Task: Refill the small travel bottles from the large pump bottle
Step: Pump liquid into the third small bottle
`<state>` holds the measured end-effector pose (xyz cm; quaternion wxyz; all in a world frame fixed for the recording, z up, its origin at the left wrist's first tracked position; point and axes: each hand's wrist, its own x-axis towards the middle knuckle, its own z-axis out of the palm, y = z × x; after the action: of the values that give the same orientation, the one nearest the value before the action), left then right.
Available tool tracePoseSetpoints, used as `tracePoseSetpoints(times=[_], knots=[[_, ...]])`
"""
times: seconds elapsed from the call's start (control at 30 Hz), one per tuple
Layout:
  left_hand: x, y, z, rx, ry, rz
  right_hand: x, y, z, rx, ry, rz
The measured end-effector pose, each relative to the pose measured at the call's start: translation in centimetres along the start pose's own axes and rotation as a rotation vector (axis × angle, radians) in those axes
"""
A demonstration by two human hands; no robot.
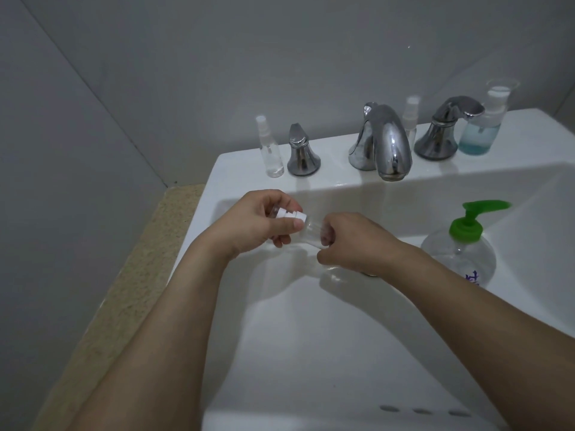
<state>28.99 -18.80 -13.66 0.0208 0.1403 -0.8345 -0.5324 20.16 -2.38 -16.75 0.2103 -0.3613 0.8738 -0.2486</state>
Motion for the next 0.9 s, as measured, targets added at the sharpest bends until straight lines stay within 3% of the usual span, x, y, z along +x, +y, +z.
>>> tracePoseSetpoints(times=[0.33, 0.6, 0.8, 0.9], knots=[[0.07, 0.02, 0.12, -0.027, -0.015, -0.065, 0.18, 0.14, 0.37, -0.05, 0.014, -0.013], [0.23, 0.22, 0.58, 0.025, 0.047, -0.194, 0.18, 0.15, 0.18, -0.205, 0.137, -0.074], [0.36, 0.3, 0.74, 0.129, 0.02, -0.02, 0.57, 0.64, 0.18, -0.131, 0.113, -0.025], [0.32, 0.3, 0.8, 0.142, 0.044, -0.022, 0.51, 0.55, 0.22, -0.133, 0.112, -0.021]])
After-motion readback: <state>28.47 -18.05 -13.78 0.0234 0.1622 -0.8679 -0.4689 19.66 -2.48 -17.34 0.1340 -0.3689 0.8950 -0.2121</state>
